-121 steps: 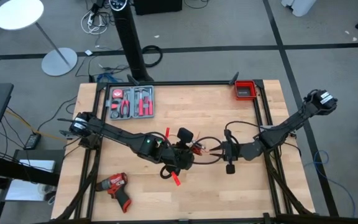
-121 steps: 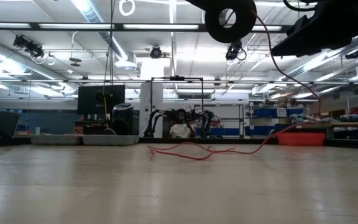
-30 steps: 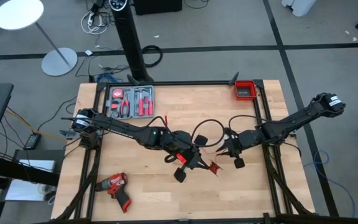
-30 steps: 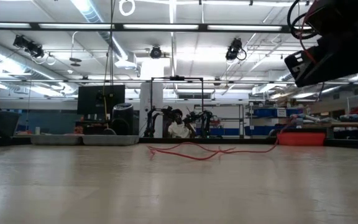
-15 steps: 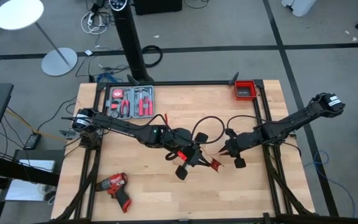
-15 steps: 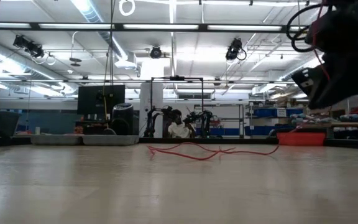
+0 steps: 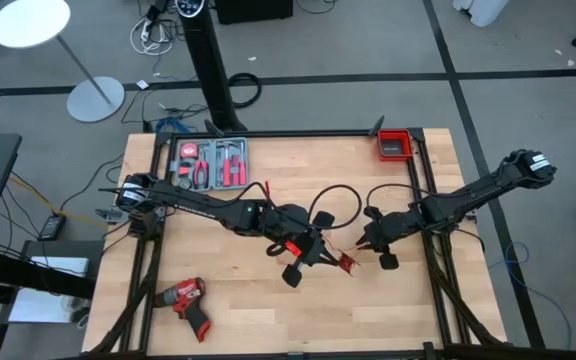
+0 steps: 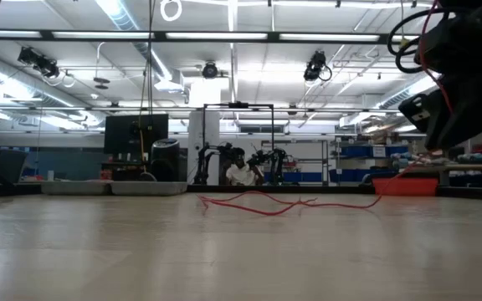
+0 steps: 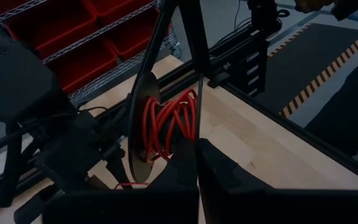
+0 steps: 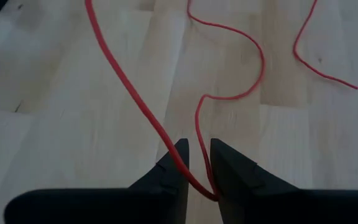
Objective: Coil cords
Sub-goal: Coil the red wire on the black spool
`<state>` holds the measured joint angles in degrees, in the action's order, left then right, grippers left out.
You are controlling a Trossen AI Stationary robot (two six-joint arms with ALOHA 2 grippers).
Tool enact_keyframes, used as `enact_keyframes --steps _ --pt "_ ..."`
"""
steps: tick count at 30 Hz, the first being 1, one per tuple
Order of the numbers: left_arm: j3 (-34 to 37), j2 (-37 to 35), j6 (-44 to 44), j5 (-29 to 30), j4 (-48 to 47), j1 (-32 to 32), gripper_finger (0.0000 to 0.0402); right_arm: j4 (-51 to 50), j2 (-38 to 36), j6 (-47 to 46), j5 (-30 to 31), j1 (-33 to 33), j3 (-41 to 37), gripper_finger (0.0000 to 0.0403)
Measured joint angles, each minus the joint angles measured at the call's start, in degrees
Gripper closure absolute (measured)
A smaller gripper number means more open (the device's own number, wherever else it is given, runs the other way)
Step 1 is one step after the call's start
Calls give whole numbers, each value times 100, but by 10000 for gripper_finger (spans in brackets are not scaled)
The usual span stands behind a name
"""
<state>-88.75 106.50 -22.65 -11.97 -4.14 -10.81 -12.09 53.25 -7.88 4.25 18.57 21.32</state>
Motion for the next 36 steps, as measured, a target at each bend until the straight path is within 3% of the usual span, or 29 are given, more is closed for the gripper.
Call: enact_keyframes --steps 7,13,18,26,30,36 --pt "-1 0 0 -13 -3 0 402 -32 3 64 51 0 0 347" --pt "-1 0 -103 -12 -29 0 402 -76 5 284 61 0 0 396" --pt "-1 0 -107 -11 -46 2 402 -123 5 290 74 0 0 399" --pt "-1 0 -133 -14 -6 2 402 134 7 631 594 -92 0 401" --pt "0 4 -325 -173 297 14 402 1023 61 1127 211 -220 4 401" --pt "-7 83 -388 -945 914 133 402 1584 460 1404 -11 -606 7 402"
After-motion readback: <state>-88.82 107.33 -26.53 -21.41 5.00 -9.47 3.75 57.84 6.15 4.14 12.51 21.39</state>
